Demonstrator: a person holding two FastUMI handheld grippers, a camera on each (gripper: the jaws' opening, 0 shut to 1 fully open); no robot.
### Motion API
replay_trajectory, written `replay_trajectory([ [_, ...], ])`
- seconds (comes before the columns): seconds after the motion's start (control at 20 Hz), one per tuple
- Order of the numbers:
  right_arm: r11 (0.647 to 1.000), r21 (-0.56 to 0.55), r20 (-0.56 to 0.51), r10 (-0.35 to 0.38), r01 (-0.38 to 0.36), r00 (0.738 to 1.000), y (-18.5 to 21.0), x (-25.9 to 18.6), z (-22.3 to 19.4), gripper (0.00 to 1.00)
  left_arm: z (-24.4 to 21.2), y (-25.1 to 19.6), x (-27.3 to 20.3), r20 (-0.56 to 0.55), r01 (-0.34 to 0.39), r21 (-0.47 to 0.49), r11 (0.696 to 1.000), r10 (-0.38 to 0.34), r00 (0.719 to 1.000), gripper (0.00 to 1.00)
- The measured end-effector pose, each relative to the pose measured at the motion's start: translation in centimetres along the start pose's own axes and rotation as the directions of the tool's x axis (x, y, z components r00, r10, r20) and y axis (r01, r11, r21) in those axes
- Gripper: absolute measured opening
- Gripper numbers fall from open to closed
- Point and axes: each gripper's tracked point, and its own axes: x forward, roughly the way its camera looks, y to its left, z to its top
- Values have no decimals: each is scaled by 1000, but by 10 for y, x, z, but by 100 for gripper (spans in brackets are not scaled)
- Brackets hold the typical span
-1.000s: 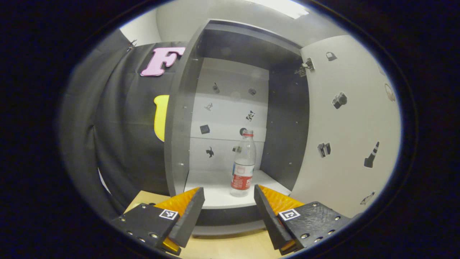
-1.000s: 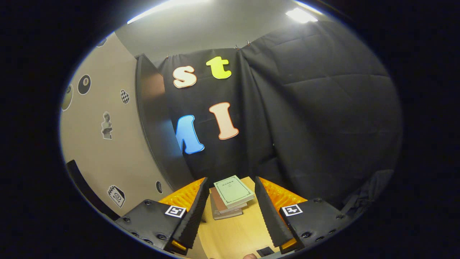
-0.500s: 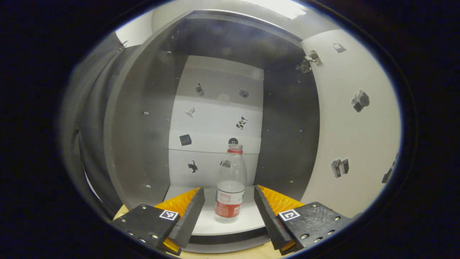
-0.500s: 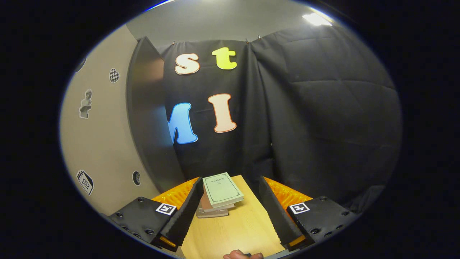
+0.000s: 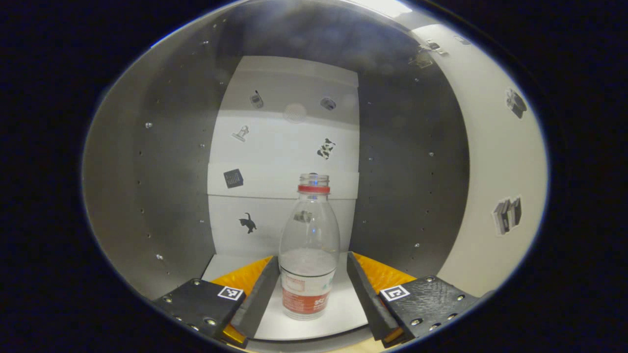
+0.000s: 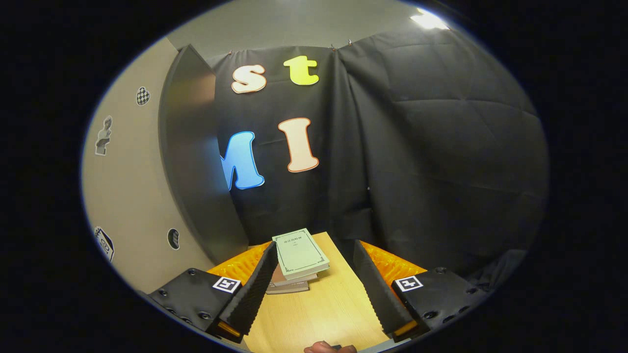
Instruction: Open the cabinet door with the right hand, grasp the bottle in the cabinet with the left hand and place it on the coaster, then close the cabinet door with the right hand.
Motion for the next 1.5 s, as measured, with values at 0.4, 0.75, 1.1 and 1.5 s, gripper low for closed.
replay_trajectory([
  [0.4,1000,17,-17,10,-9,1000,-3,11,-6,99,-16,12,20,-32,-19,-25,1000,18,999,83],
  [0.75,999,14,-28,44,-43,999,5,21,-10,98,-22,20,18,-48,-40,-45,998,38,998,75],
  [1.1,997,26,-19,67,-66,998,11,19,-8,98,0,8,-11,-7,-7,-20,1000,7,1000,69],
  [1.5,995,64,-10,80,-79,997,29,-8,-22,98,43,6,-111,89,6,66,998,-12,996,69],
])
